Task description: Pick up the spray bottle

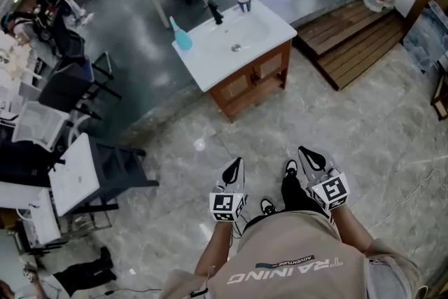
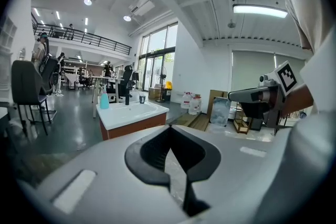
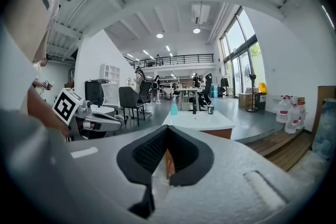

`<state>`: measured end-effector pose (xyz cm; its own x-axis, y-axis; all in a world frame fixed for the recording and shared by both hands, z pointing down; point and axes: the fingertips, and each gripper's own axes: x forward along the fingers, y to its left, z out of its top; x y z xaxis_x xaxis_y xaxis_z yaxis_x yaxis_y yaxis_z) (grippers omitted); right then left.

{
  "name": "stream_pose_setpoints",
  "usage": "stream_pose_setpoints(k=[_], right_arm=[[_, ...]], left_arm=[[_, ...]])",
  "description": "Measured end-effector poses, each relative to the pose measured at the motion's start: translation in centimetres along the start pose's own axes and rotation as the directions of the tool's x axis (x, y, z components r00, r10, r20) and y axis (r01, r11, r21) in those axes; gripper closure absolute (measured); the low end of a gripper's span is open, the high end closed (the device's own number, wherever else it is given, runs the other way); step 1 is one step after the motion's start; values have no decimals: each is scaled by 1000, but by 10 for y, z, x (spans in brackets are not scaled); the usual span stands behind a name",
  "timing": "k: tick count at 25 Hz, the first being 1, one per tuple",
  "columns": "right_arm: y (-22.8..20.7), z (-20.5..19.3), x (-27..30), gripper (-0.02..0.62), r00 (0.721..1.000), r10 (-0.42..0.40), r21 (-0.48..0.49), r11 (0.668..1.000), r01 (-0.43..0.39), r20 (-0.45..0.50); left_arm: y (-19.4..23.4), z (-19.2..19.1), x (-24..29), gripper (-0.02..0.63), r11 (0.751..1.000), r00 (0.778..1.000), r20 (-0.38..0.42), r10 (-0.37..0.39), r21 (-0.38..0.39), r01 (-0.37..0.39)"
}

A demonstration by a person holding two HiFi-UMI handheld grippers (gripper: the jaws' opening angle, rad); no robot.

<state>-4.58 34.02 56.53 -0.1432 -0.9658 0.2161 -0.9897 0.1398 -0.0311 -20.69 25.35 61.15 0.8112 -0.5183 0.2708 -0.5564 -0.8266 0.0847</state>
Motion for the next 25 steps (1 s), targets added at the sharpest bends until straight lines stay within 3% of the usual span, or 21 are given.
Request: stream_pose_setpoints(k=[9, 13, 25], right_arm=[[-75, 25, 72, 592, 994, 93, -7, 996, -92, 61], [-109, 33, 94, 592, 990, 125, -2, 992, -125, 71], [-160, 19, 127, 592, 975, 222, -27, 975, -222, 9]], left_arm=[[22, 49, 76, 588, 996, 997, 11, 78, 48, -78], [19, 69, 113, 588, 995, 995, 39, 94, 24, -95], [25, 70, 159, 588, 985, 985, -3, 171, -15, -171]])
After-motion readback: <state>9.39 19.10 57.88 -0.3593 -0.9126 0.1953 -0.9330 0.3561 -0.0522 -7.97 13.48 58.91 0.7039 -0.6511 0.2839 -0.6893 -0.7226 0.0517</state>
